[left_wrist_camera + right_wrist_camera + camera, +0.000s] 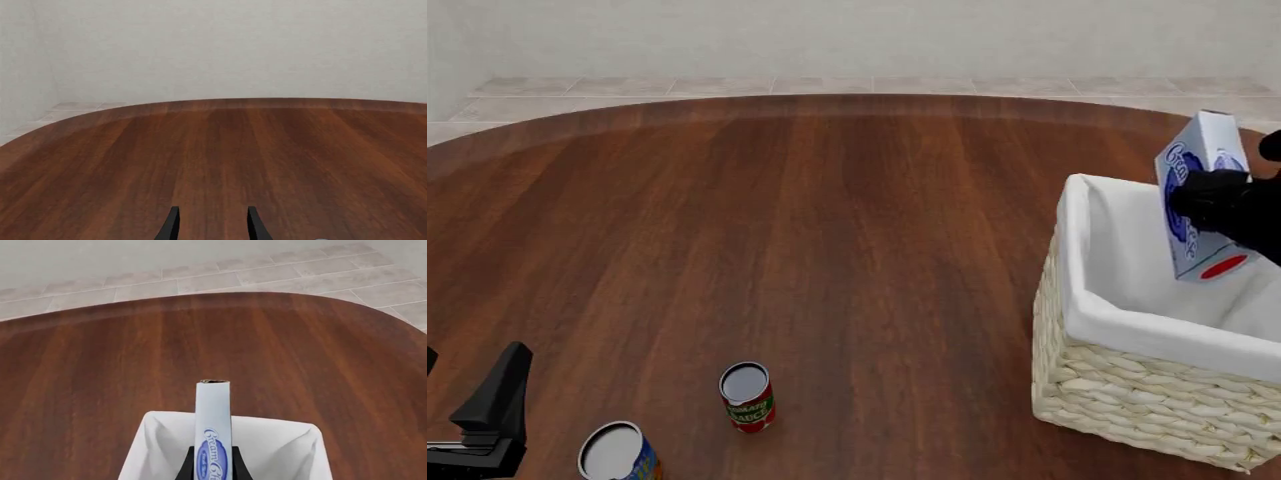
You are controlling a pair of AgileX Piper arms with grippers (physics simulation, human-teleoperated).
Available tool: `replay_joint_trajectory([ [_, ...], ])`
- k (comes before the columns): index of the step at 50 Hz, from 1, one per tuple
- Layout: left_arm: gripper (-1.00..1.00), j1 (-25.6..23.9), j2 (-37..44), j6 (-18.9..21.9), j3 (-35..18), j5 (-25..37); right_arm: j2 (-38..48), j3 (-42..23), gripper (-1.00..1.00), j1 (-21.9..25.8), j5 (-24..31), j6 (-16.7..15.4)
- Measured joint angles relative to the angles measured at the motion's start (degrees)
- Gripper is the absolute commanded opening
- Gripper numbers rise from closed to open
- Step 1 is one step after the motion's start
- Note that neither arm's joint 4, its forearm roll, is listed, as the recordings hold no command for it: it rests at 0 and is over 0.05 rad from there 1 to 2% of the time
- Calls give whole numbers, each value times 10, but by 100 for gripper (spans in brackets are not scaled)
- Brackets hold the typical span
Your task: Pick up the cream cheese box, and put it in the basket.
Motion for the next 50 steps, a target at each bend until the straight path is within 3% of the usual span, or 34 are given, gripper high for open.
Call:
replay_joint_trajectory([
  [5, 100, 0, 0, 0, 0, 0, 4, 1, -100, -1, -4, 1],
  [6, 100, 0, 0, 0, 0, 0, 5, 1, 100, -1, -5, 1],
  [50, 100, 0, 0, 0, 0, 0, -13, -4, 100, 5, 8, 3],
])
